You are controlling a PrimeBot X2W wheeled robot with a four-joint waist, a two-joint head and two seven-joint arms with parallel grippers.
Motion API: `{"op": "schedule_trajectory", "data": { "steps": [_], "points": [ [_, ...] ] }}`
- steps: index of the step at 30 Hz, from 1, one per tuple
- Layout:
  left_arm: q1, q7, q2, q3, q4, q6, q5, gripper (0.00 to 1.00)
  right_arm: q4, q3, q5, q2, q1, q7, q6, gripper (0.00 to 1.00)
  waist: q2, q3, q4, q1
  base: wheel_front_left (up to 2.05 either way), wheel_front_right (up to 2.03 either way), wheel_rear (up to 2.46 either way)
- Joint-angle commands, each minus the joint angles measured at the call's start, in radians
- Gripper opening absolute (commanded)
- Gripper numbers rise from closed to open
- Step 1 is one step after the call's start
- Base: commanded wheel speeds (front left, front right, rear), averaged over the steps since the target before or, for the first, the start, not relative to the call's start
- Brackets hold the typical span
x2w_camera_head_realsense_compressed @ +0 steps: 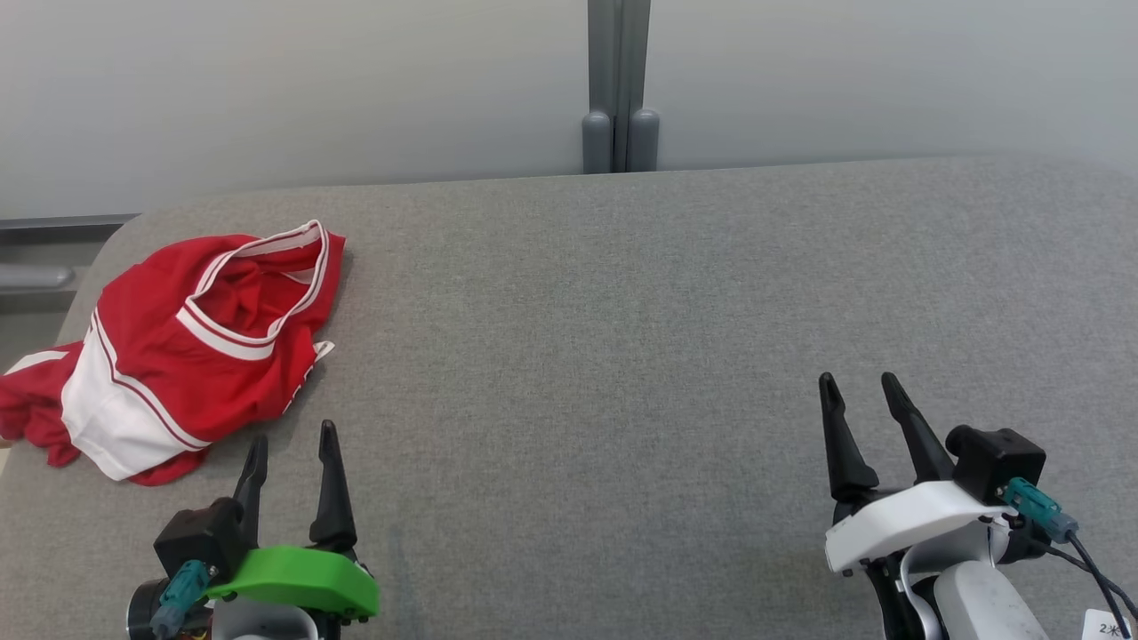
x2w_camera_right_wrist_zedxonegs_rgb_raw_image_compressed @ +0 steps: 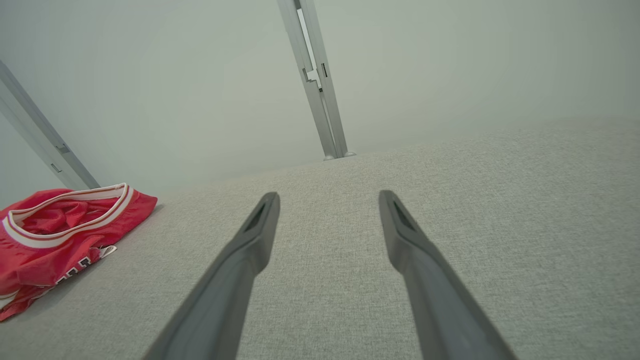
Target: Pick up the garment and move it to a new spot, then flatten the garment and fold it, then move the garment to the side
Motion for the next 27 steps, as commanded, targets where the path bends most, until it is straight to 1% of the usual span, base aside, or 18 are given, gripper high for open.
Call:
{"op": "schedule_trajectory", "data": {
  "steps": [1, 20, 27],
  "points": [
    [0.002, -0.009, -0.002, 0.002, -0.007, -0.006, 0.024, 1.0, -0.001, 0.005, -0.014, -0.005, -0.012, -0.012, 0.0, 1.0, -0.0001, 0.0, 0.0, 0.0, 0.0, 0.0, 0.0],
    [0.008, -0.045, -0.01, -0.003, 0.004, 0.002, 0.122, 1.0, 0.002, 0.03, -0.129, -0.006, -0.019, -0.046, 0.0, 1.0, -0.0001, -0.005, 0.0, 0.0, 0.0, 0.0, 0.0],
    [0.012, -0.042, -0.012, -0.001, 0.008, -0.003, 0.11, 1.0, 0.002, 0.029, -0.125, -0.006, -0.012, -0.044, 0.0, 1.0, -0.0001, -0.008, 0.002, 0.0, 0.0, 0.0, 0.0]
  ]
}}
